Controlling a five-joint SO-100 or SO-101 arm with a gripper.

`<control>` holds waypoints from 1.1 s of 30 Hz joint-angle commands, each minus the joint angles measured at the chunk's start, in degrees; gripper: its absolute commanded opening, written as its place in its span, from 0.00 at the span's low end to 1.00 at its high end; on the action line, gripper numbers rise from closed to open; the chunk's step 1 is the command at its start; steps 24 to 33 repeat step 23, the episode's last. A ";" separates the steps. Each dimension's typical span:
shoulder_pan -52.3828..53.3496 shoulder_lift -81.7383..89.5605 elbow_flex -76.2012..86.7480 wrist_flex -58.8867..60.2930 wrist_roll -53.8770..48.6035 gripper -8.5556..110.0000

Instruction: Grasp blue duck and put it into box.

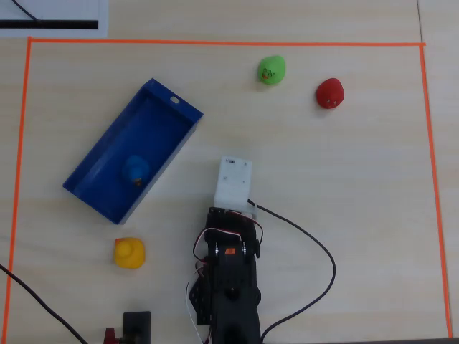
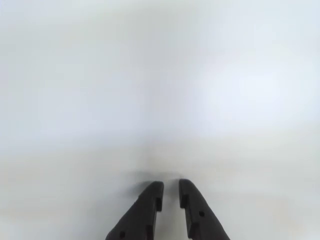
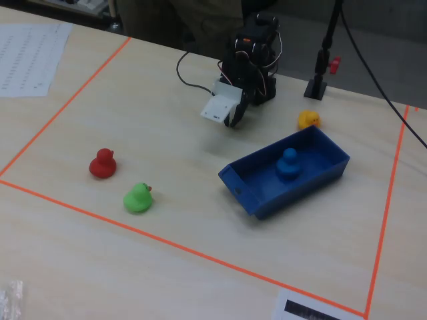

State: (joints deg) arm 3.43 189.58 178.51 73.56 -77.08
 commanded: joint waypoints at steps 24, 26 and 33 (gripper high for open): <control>1.67 0.09 -0.26 1.76 0.53 0.10; 1.67 0.09 -0.26 1.76 0.53 0.10; 1.67 0.09 -0.26 1.76 0.53 0.10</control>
